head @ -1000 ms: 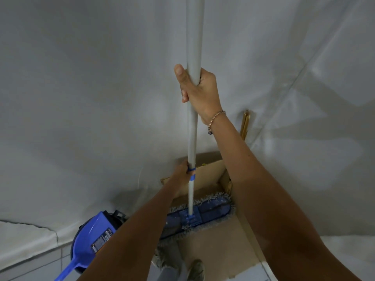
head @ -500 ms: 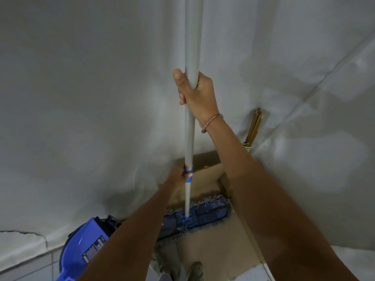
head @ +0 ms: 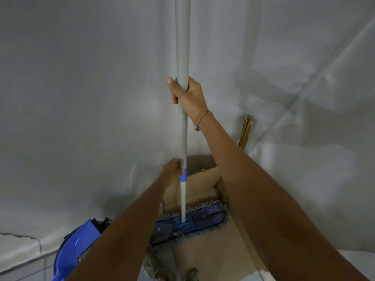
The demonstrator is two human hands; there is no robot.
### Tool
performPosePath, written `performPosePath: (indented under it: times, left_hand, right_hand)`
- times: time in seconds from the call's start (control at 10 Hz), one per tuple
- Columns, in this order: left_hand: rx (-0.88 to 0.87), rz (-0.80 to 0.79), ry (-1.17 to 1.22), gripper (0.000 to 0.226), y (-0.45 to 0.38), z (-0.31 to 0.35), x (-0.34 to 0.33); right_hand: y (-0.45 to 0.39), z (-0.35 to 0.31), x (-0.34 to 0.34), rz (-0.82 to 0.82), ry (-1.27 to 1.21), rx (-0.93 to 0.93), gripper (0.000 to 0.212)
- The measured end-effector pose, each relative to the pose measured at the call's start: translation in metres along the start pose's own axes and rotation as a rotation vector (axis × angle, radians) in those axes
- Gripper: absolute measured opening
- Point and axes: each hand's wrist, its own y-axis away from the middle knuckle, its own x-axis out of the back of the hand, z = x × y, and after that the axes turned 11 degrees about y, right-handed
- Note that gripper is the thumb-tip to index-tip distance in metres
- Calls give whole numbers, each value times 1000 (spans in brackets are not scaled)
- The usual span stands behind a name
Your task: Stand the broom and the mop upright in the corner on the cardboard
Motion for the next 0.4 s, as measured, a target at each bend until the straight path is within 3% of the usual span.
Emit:
performPosePath:
  times: [0.1,0.3,0.4]
  left_hand:
    - [-57,112,-37,37,18,3,16]
    - [-159,229,-86,41,79,25,54]
    - [-235,272,-96,40,117,36,68]
  right_hand:
    - [13,1,6,-3,20,-13,17]
    - [61,-9,17,4,139,-45,49]
    - [97,-17,4,127,276,-8,47]
